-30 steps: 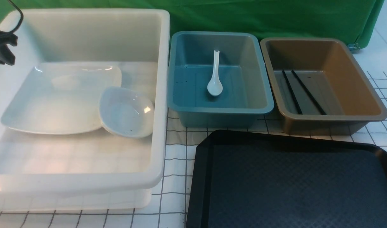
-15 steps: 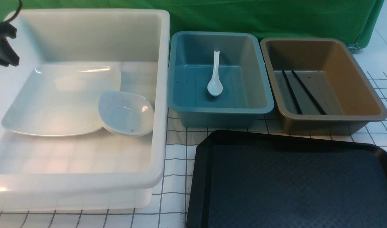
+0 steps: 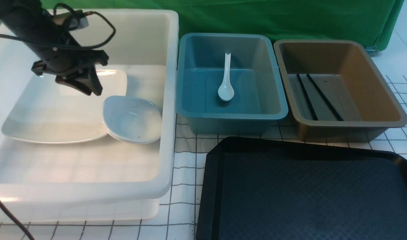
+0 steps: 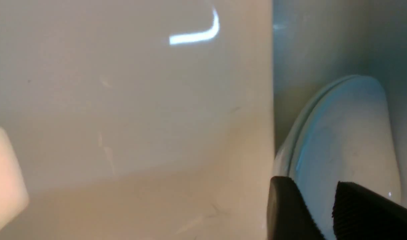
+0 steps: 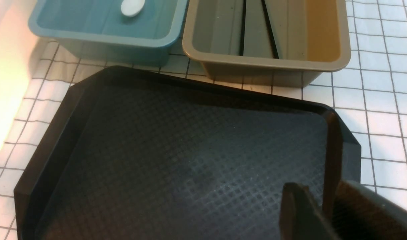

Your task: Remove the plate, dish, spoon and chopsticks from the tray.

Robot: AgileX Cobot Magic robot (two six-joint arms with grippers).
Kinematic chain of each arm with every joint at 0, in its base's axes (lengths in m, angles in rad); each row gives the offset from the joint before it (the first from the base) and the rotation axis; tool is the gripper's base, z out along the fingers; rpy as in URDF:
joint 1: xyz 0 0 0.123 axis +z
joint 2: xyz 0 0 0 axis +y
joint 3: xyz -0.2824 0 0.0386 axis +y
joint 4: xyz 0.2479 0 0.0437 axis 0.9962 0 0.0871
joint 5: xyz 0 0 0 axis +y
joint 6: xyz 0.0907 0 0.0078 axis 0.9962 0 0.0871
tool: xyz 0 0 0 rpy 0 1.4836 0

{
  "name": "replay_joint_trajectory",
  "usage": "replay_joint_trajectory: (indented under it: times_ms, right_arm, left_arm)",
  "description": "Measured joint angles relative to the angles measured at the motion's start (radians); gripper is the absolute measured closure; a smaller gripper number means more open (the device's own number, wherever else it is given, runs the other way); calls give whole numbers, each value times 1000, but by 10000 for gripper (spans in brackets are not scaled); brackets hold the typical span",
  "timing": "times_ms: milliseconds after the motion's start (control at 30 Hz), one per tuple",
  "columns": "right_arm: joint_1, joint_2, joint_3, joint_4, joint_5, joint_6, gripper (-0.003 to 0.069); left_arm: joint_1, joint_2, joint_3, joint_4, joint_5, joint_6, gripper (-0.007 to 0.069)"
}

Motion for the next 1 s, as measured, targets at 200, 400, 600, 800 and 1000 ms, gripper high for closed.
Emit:
replay_joint_trajectory:
  times_ms: [200, 400, 600, 800, 1000]
  right_arm:
    - [0, 0, 0, 0, 0, 1, 483]
    - [0, 0, 0, 0, -1, 1, 483]
    - [0, 0, 0, 0, -1, 1, 482]
    - [0, 0, 0, 0, -1, 1, 482]
    - [0, 0, 0, 0, -1, 1, 482]
  left_arm:
    - [-22, 1, 4, 7, -31, -27, 169]
    - [-22, 46, 4, 14, 19, -33, 93]
    - [-22, 123, 4, -8, 40, -38, 160]
    - [-22, 131, 4, -35, 40, -42, 528]
    - [-22, 87, 5, -21, 41, -39, 582]
